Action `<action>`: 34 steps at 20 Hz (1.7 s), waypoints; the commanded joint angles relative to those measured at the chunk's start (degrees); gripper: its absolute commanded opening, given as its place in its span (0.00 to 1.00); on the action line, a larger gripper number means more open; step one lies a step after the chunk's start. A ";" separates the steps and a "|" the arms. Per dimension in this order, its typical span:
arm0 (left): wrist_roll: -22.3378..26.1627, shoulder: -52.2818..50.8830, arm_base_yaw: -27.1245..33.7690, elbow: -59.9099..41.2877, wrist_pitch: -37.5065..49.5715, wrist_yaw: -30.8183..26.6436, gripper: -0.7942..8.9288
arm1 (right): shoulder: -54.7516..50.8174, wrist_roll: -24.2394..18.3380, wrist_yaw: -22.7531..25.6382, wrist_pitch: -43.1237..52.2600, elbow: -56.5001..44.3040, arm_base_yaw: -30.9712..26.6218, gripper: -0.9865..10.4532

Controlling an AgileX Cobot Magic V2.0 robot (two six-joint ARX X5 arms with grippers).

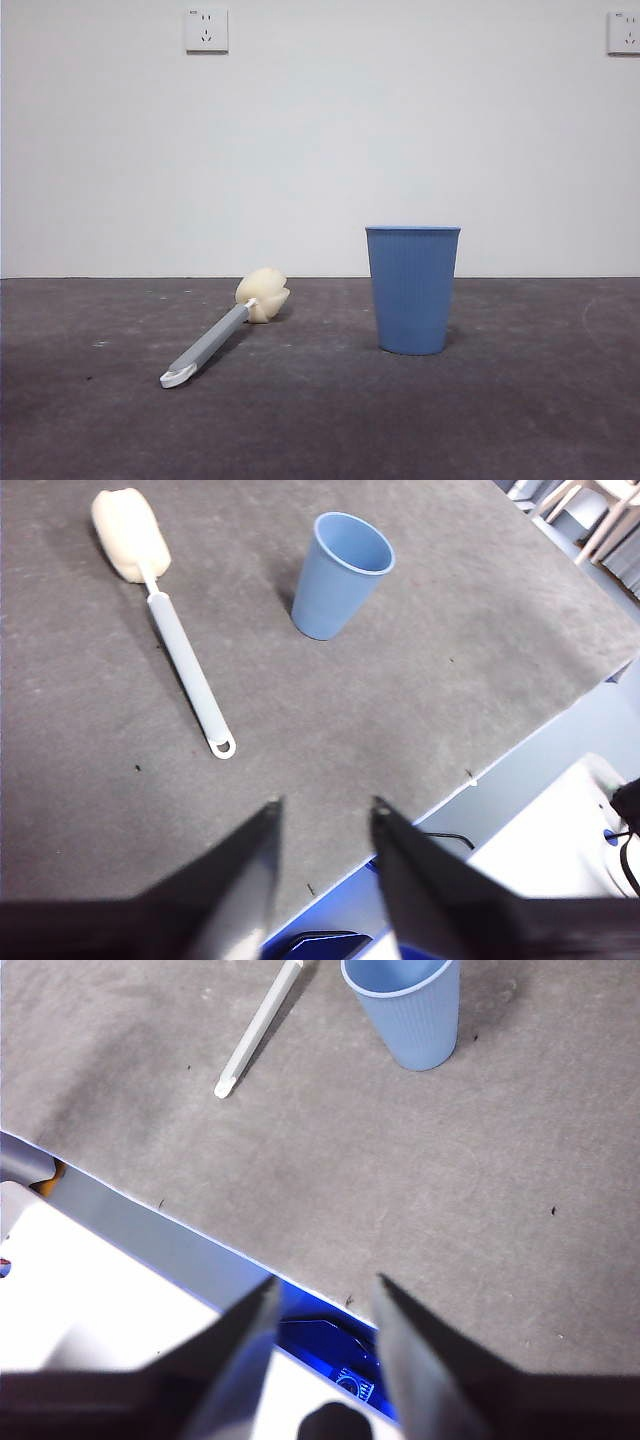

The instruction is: Pick up the cup brush,pick up the cup,insert the brush into the cup,clean the cup,put the cup brush back,put the cup back to the fixed position on the table

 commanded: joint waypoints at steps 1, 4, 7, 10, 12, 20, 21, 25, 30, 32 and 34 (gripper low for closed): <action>-1.49 0.22 0.04 0.37 0.68 -0.15 0.59 | -0.02 0.55 0.04 0.33 0.15 0.13 0.61; -1.64 1.09 0.04 0.37 1.20 -0.28 0.59 | -0.02 0.55 0.04 0.33 0.15 0.13 0.61; -1.66 2.89 0.04 0.46 2.21 -2.29 0.59 | -0.02 0.57 0.04 0.35 0.15 0.13 0.61; -2.01 5.70 -0.07 0.98 3.43 -4.66 0.59 | -0.02 0.57 0.04 0.44 0.15 0.13 0.61; -3.23 7.80 -0.46 1.09 5.31 -4.66 0.59 | -0.02 0.61 0.04 0.72 0.15 0.13 0.61; -9.38 19.85 -9.73 1.11 16.35 -12.61 0.59 | 0.48 1.03 0.00 1.64 0.15 0.13 0.61; -9.84 21.55 -11.34 1.11 17.84 -14.05 0.59 | 0.66 1.03 0.00 1.64 0.15 0.13 0.61; -15.02 33.97 -21.40 1.36 27.69 -25.11 0.59 | 1.27 1.09 0.00 1.64 0.15 0.13 0.61; -15.37 52.17 -27.69 8.48 29.55 -34.12 0.58 | 1.46 2.08 0.00 1.62 0.15 0.13 0.61; -15.34 58.38 -28.50 12.20 29.48 -36.22 0.58 | 1.46 2.10 0.00 1.62 0.15 0.13 0.61; -15.37 63.45 -28.83 14.97 29.51 -36.22 0.55 | 1.46 2.12 0.00 1.60 0.15 0.13 0.61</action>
